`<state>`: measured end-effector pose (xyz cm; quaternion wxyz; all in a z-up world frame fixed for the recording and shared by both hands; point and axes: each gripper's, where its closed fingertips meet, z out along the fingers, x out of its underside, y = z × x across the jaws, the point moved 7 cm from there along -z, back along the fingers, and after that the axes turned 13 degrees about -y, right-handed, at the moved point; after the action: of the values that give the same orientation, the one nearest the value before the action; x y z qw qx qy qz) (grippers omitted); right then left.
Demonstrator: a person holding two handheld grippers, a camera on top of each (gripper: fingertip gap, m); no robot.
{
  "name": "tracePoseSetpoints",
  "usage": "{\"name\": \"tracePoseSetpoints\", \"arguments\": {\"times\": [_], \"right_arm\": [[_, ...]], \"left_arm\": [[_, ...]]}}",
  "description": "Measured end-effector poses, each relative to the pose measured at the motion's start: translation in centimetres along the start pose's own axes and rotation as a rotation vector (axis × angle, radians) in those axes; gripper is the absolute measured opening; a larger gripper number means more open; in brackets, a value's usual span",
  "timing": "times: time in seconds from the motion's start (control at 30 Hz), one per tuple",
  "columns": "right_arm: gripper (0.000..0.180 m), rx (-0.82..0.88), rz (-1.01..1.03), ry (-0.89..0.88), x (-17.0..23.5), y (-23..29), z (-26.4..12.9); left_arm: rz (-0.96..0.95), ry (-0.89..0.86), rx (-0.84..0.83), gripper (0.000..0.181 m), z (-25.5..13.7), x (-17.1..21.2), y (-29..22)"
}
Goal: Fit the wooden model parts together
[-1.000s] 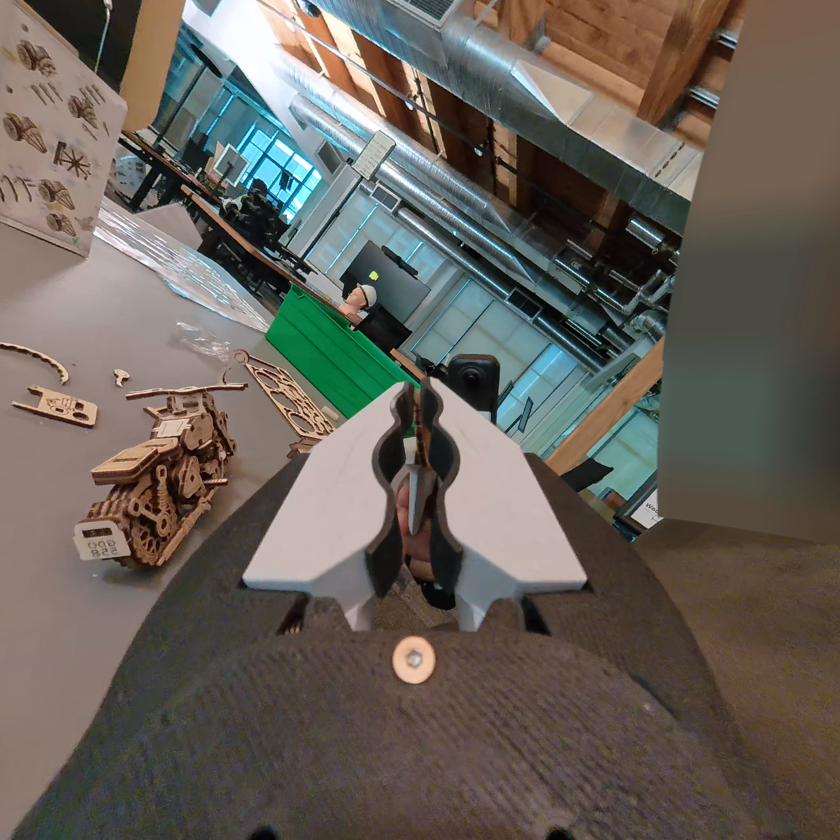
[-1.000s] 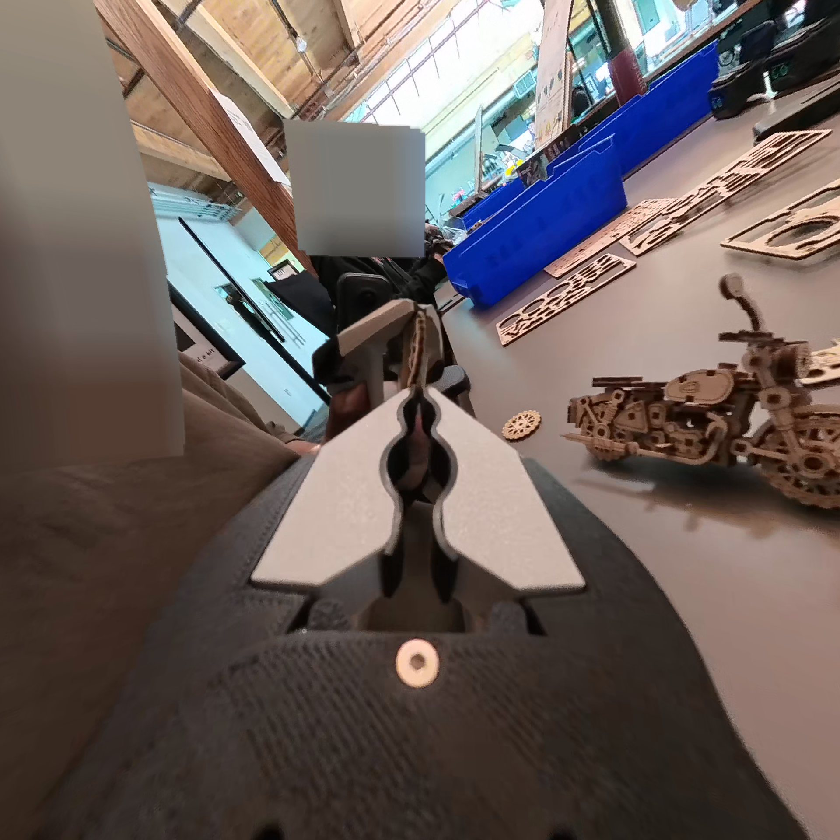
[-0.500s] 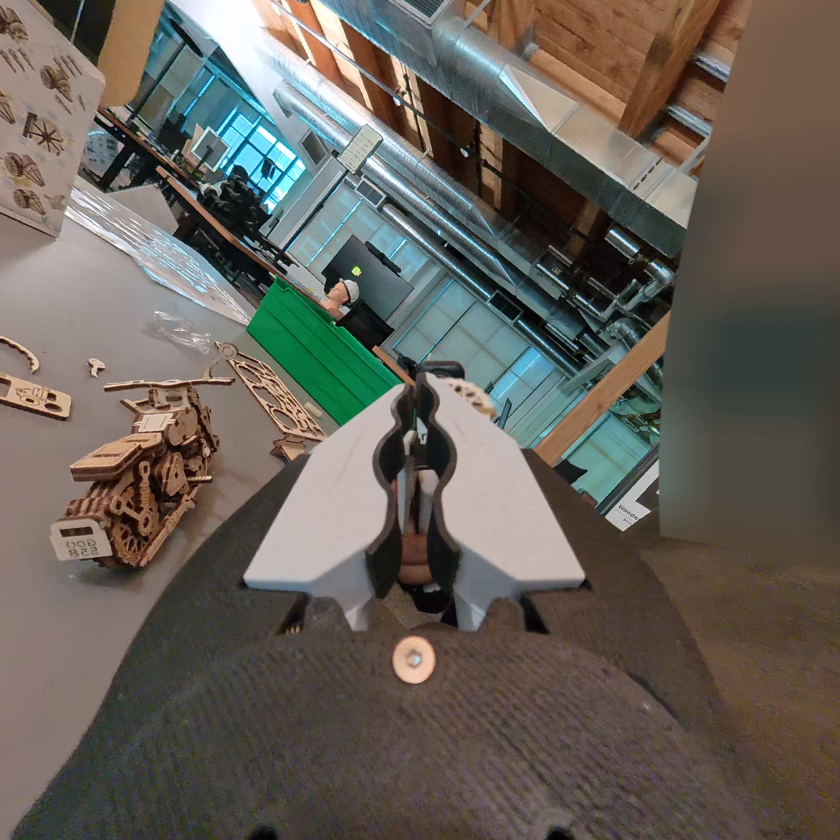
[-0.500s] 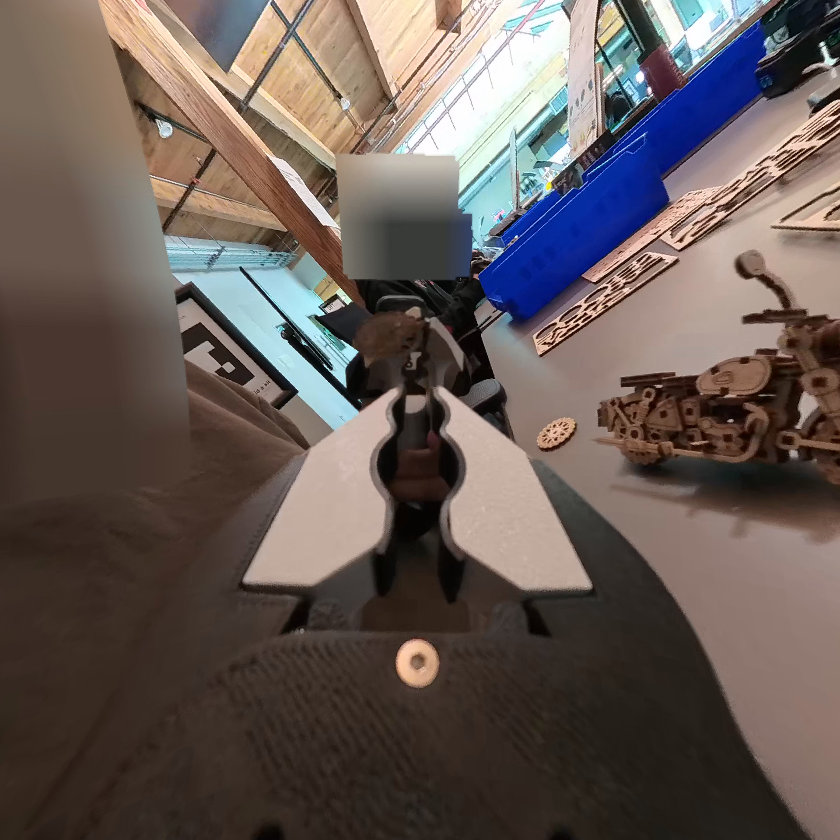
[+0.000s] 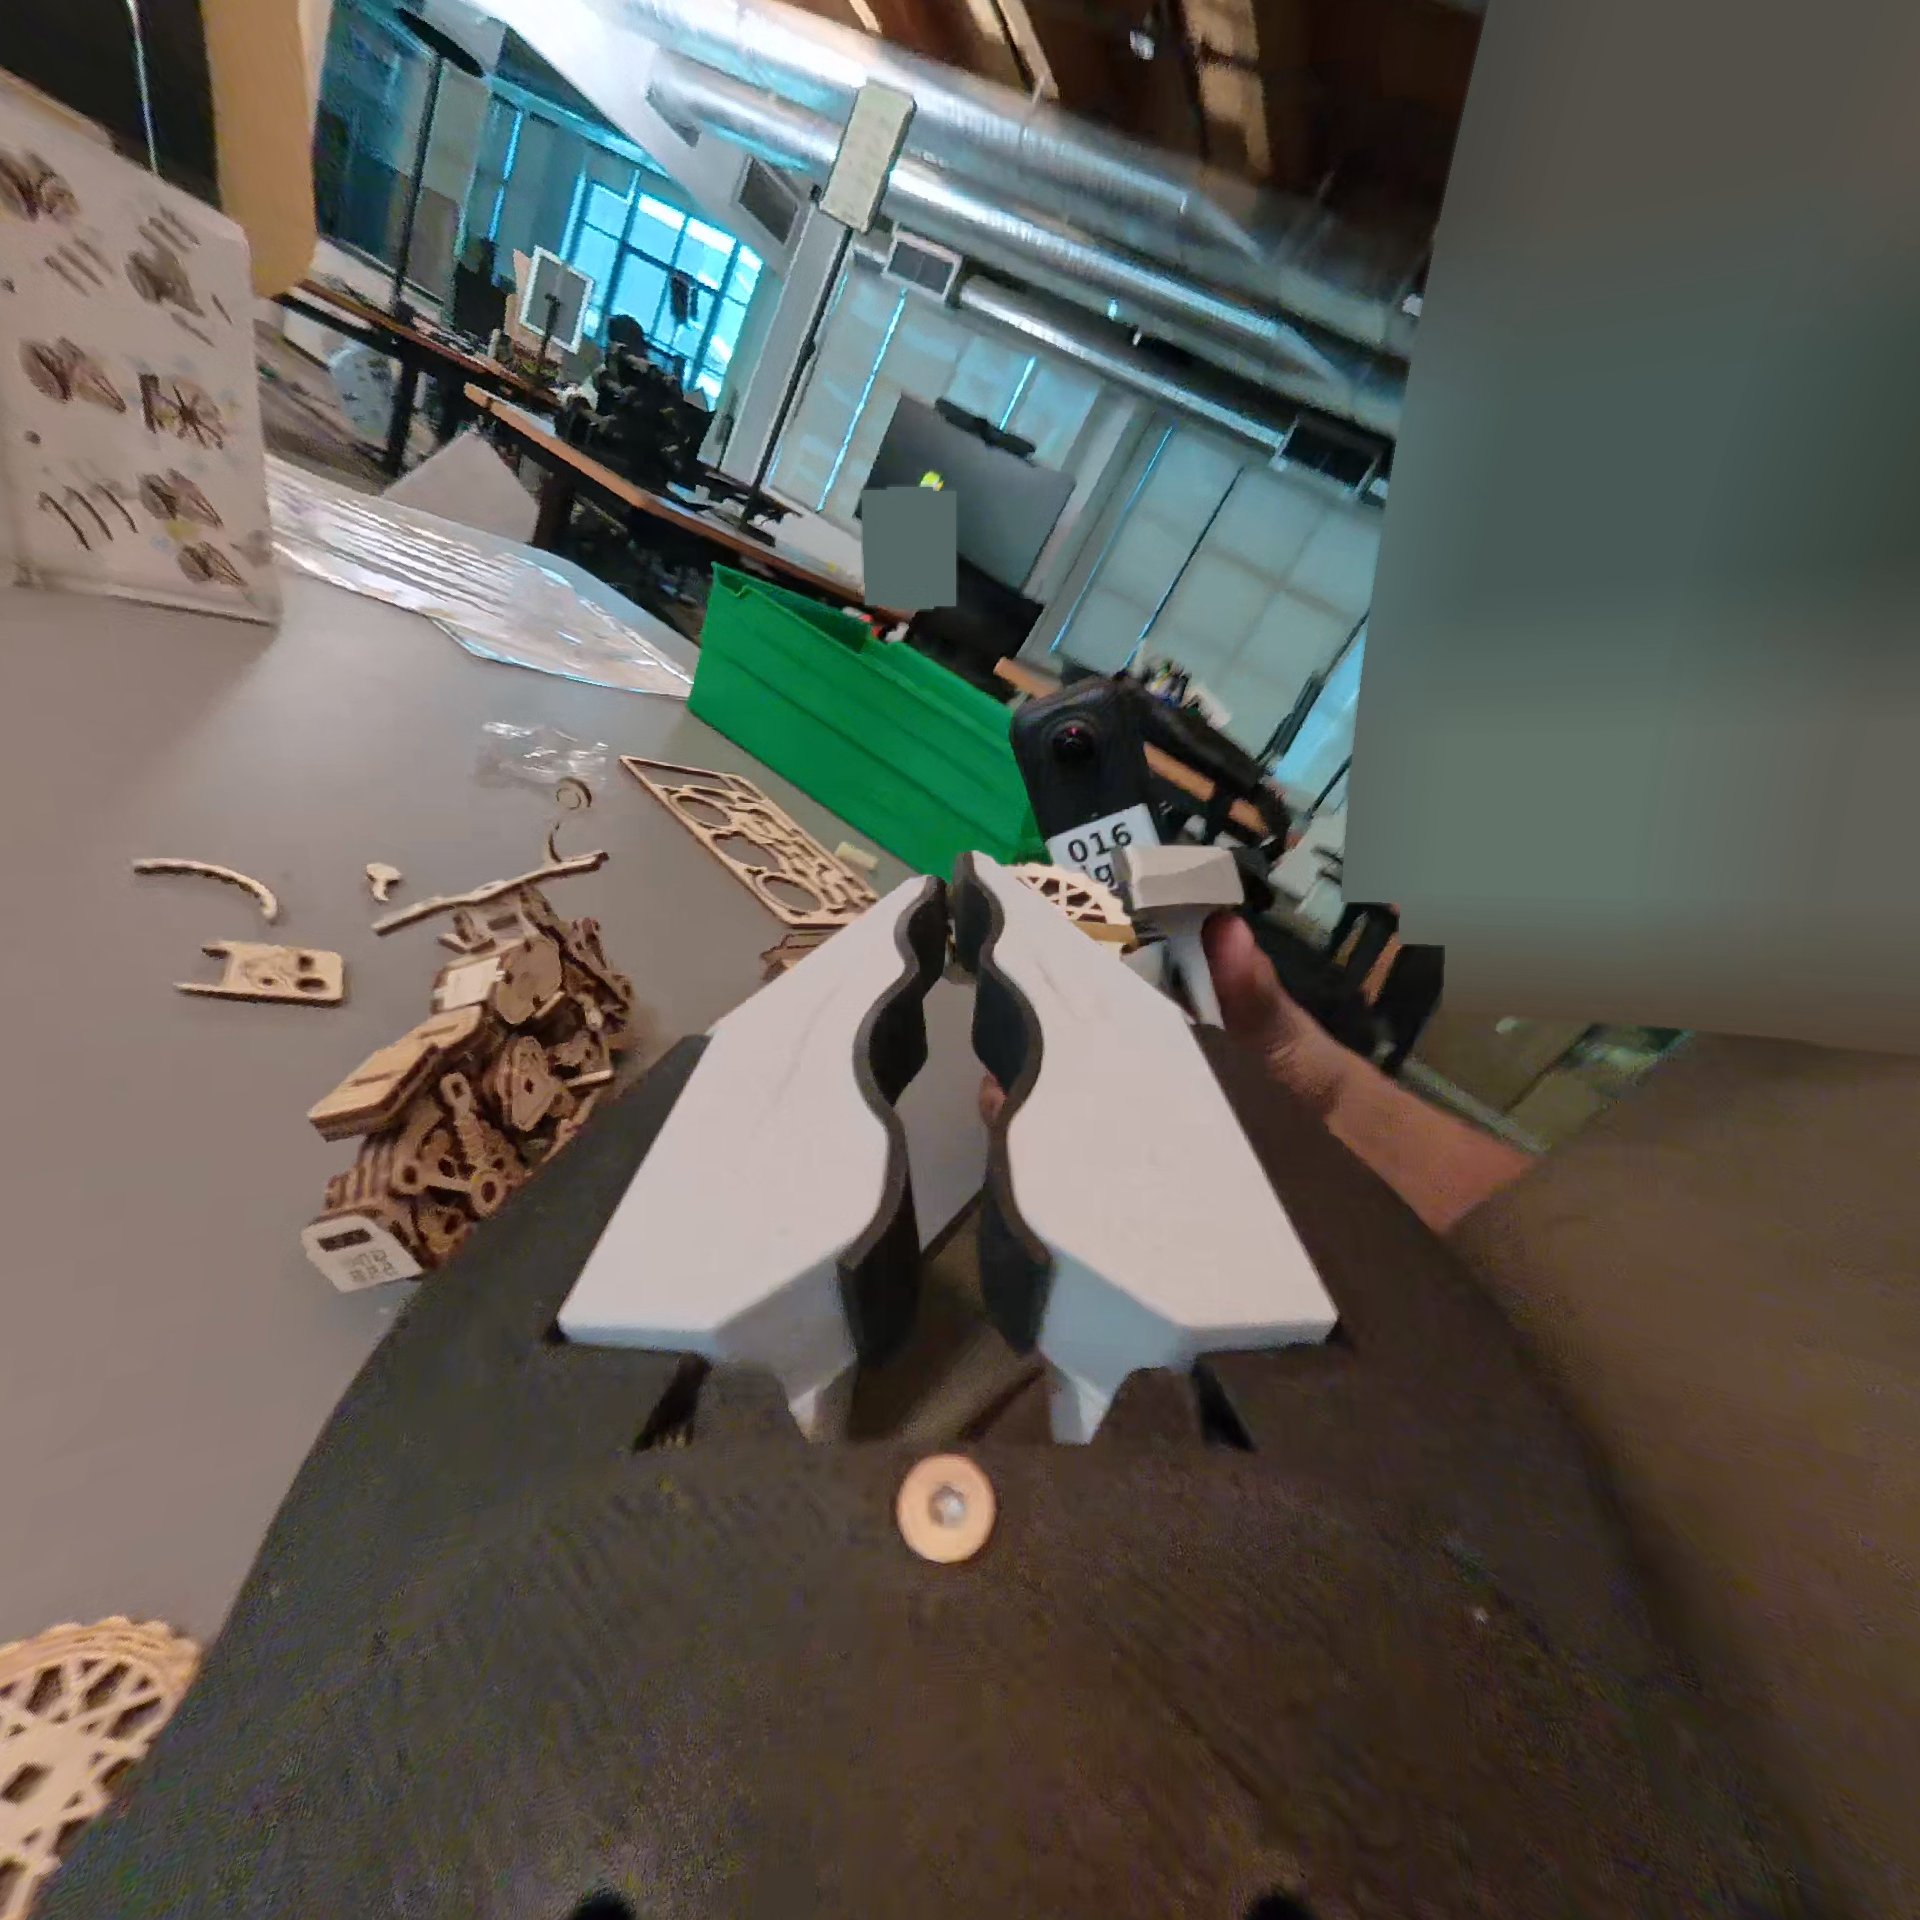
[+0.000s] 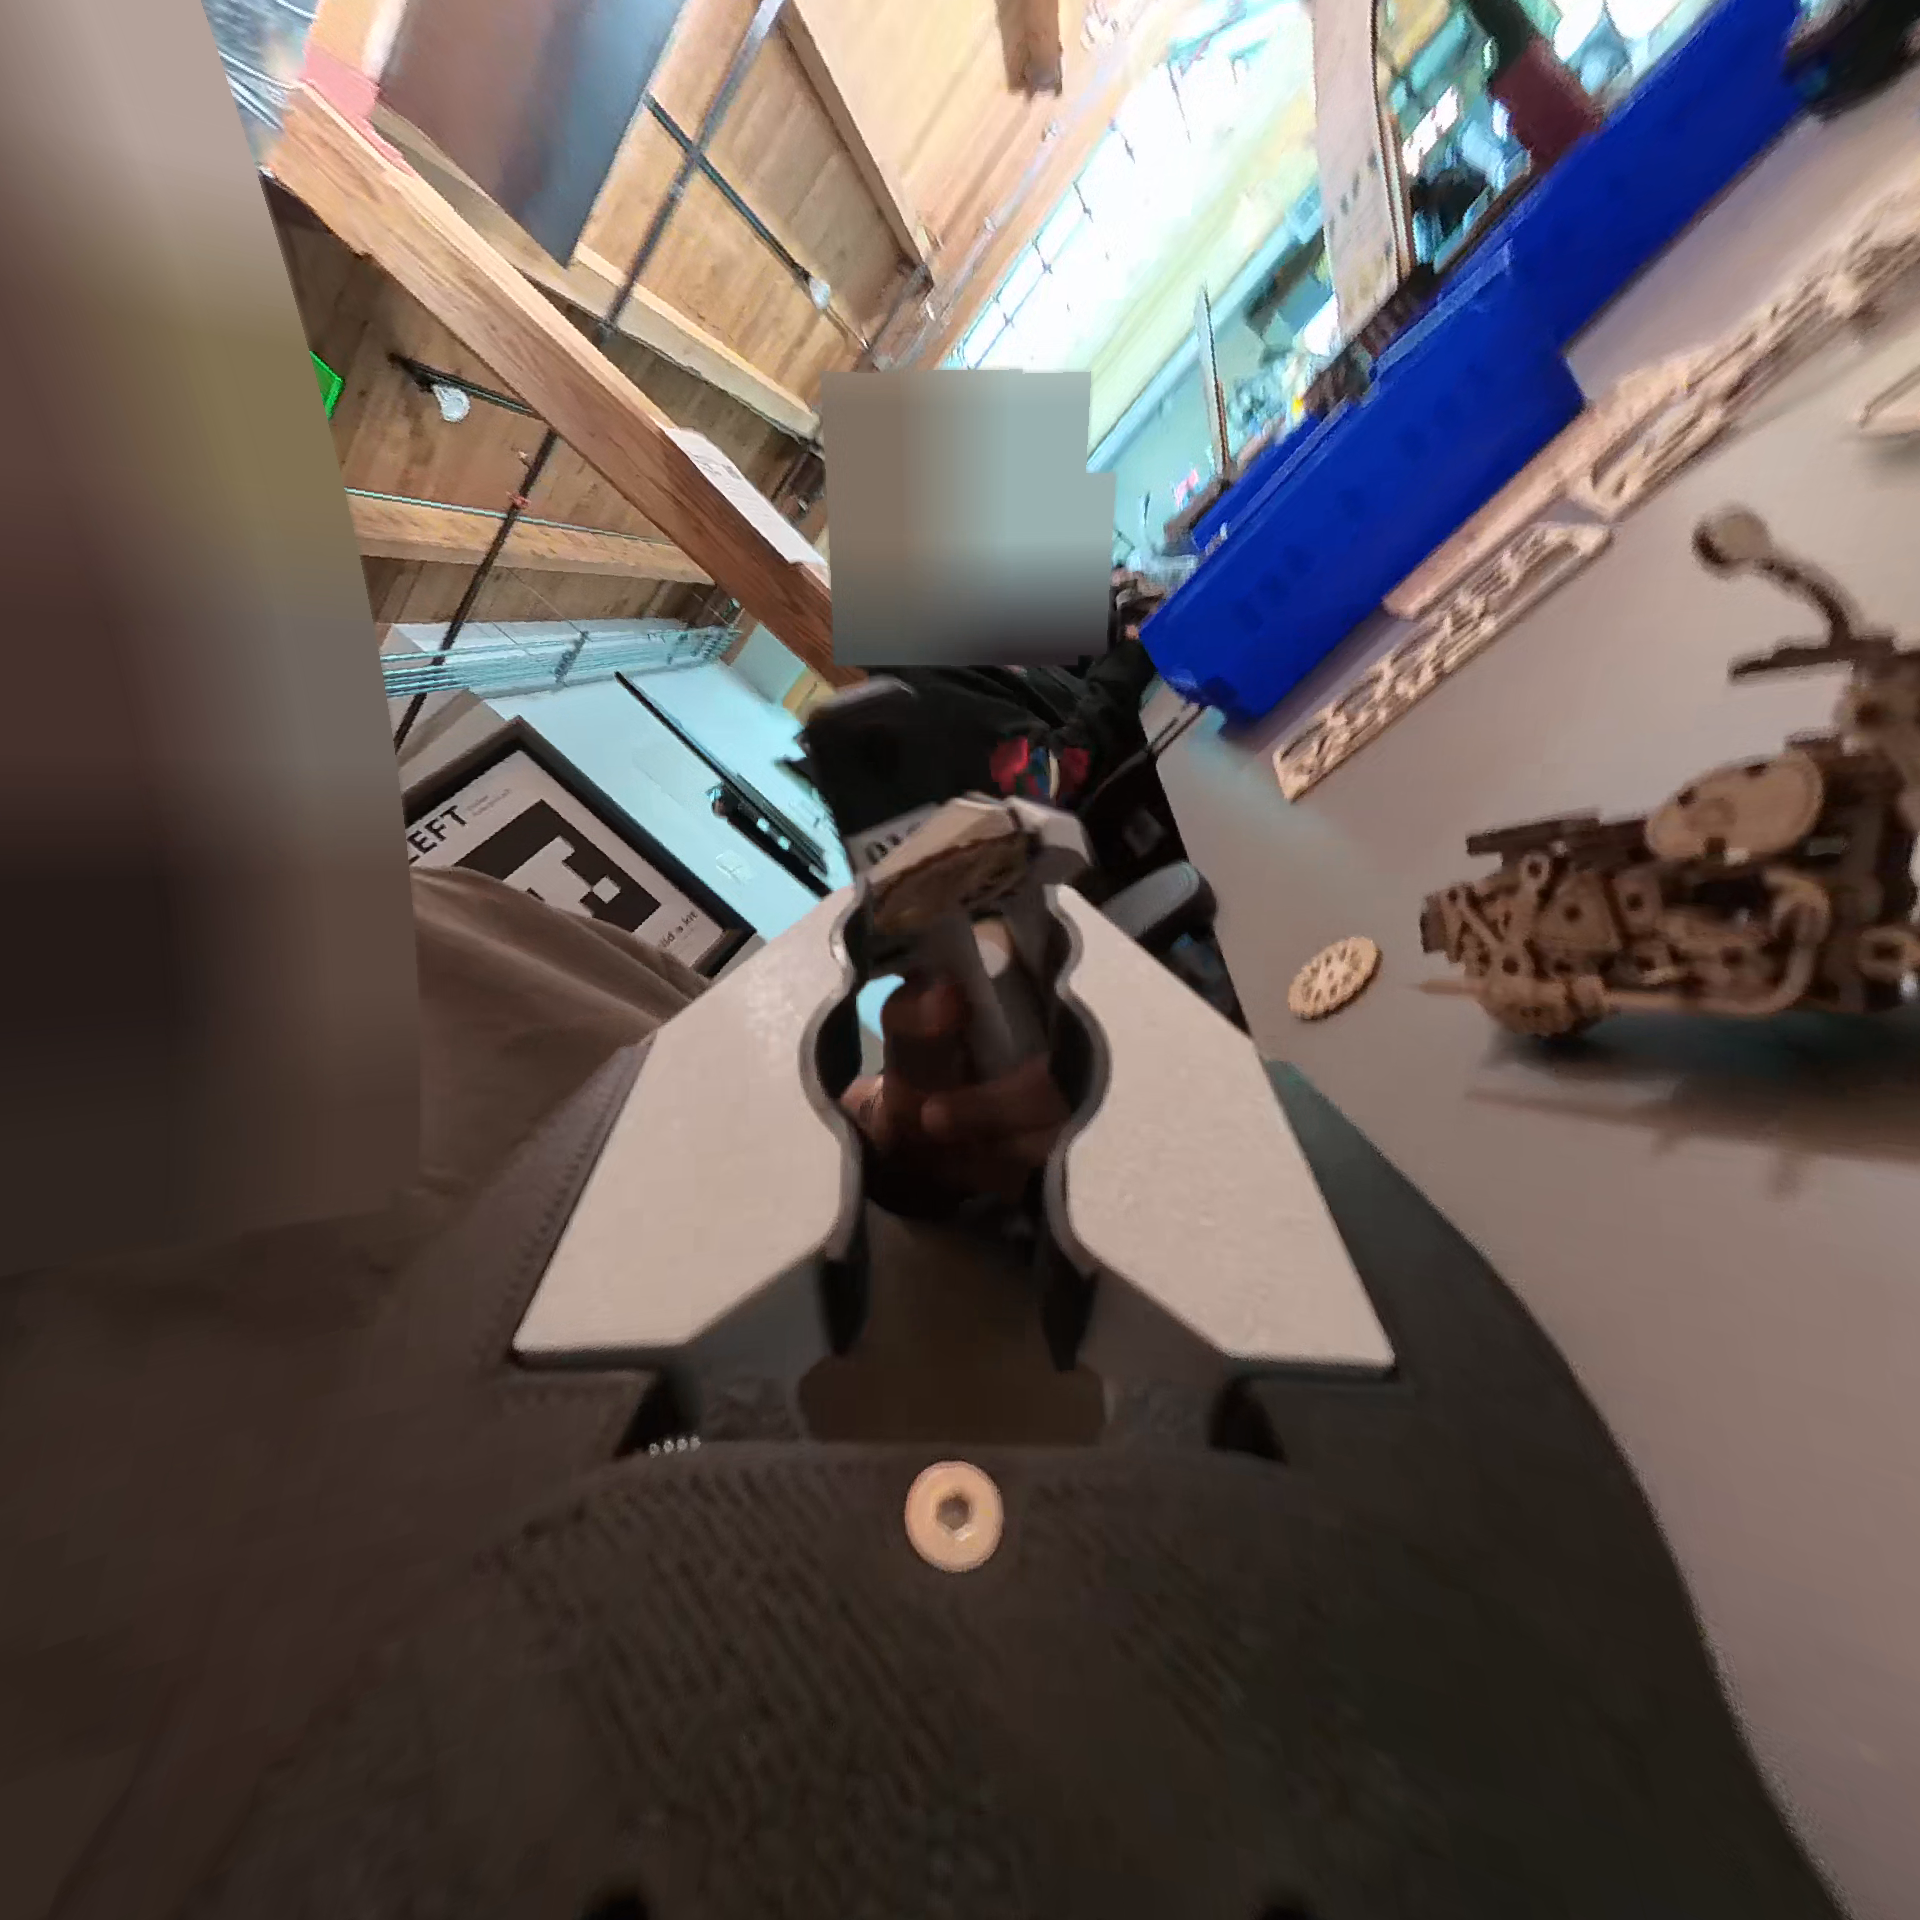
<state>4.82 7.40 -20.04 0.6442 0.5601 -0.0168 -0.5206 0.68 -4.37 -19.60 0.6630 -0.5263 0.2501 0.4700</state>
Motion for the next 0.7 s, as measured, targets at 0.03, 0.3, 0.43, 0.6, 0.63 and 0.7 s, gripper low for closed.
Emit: {"name": "tracePoseSetpoints", "arguments": {"times": [0.03,0.3,0.43,0.6,0.63,0.7], "right_arm": [[0.032,-0.002,0.023,0.014,0.2,-0.1,0.0],[0.005,0.028,0.083,0.052,0.7,-0.9,-0.4],[0.001,0.061,0.026,0.021,0.2,-1.2,-0.6],[0.002,0.106,-0.072,-0.006,-0.4,-1.3,-0.8],[0.001,0.108,-0.083,-0.018,-0.6,-1.2,-0.9],[0.002,0.124,-0.118,-0.028,-0.9,-1.2,-1.0]], "left_arm": [[0.057,0.014,-0.006,0.002,0.1,0.1,-0.1],[0.186,0.076,-0.011,0.005,0.0,-0.2,0.3],[0.063,0.052,-0.025,0.019,-0.1,-0.4,0.9],[-0.207,0.012,-0.049,0.018,-0.5,-0.5,2.5],[-0.252,0.01,-0.05,0.018,-0.6,-0.4,2.8],[-0.316,0.002,-0.023,0.017,-0.6,-0.3,2.9]]}}
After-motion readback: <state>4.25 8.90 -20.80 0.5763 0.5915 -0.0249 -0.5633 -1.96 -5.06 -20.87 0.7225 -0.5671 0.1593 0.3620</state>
